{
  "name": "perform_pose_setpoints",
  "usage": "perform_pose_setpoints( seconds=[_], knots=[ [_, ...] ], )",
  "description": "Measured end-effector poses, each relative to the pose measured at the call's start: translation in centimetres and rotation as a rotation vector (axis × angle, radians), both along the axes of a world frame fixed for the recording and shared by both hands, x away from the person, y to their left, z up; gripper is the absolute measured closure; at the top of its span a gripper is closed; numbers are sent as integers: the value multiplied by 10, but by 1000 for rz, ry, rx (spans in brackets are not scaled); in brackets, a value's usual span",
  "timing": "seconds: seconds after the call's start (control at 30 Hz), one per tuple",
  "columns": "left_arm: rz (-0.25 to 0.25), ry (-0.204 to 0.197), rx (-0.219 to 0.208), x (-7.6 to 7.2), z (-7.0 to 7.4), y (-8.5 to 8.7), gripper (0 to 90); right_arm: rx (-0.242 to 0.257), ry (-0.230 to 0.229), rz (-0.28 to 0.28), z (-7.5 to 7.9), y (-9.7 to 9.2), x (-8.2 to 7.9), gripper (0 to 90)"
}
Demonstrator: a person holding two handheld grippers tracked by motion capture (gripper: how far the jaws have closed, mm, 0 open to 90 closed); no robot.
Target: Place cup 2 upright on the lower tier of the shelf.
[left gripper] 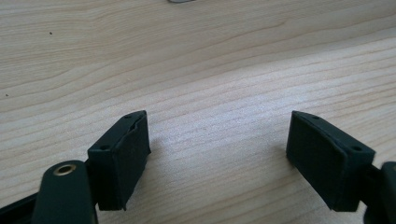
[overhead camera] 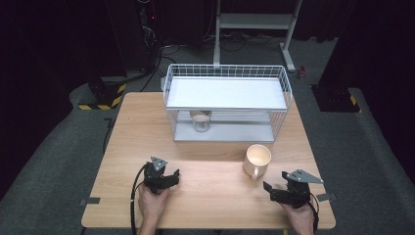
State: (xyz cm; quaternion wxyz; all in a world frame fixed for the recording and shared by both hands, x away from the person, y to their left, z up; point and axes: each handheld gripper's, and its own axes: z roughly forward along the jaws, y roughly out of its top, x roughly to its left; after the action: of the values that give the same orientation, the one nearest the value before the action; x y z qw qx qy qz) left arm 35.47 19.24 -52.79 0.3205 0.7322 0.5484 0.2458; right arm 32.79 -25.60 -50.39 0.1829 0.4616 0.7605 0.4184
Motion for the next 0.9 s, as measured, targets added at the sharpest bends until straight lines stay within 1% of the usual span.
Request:
perform_pose_setpoints(
  seconds=[0.03, 0.13, 0.27, 0.4, 0.57, 0.7, 0.83, 0.9],
  knots=[
    [0, 0, 0, 0, 0, 0, 217, -2, -2, 4, 1, 1, 1, 123],
    [0, 0, 0, 0, 0, 0, 217, 14, -17, 13, 3, 5, 3, 123],
    [0, 0, 0, 0, 0, 0, 217, 28, -28, 14, 7, 9, 2, 122],
    [0, 0, 0, 0, 0, 0, 217, 44, -46, 15, 12, 8, 3, 121],
    [0, 0, 0, 0, 0, 0, 217, 36, -62, 16, 19, 11, 6, 118],
    [0, 0, -1, 0, 0, 0, 217, 27, -71, 22, 24, 15, 12, 112],
    [0, 0, 0, 0, 0, 0, 218, 26, -89, 22, 28, 20, 18, 107],
    [0, 0, -1, 0, 0, 0, 217, 24, -90, 19, 31, 22, 21, 103]
  ],
)
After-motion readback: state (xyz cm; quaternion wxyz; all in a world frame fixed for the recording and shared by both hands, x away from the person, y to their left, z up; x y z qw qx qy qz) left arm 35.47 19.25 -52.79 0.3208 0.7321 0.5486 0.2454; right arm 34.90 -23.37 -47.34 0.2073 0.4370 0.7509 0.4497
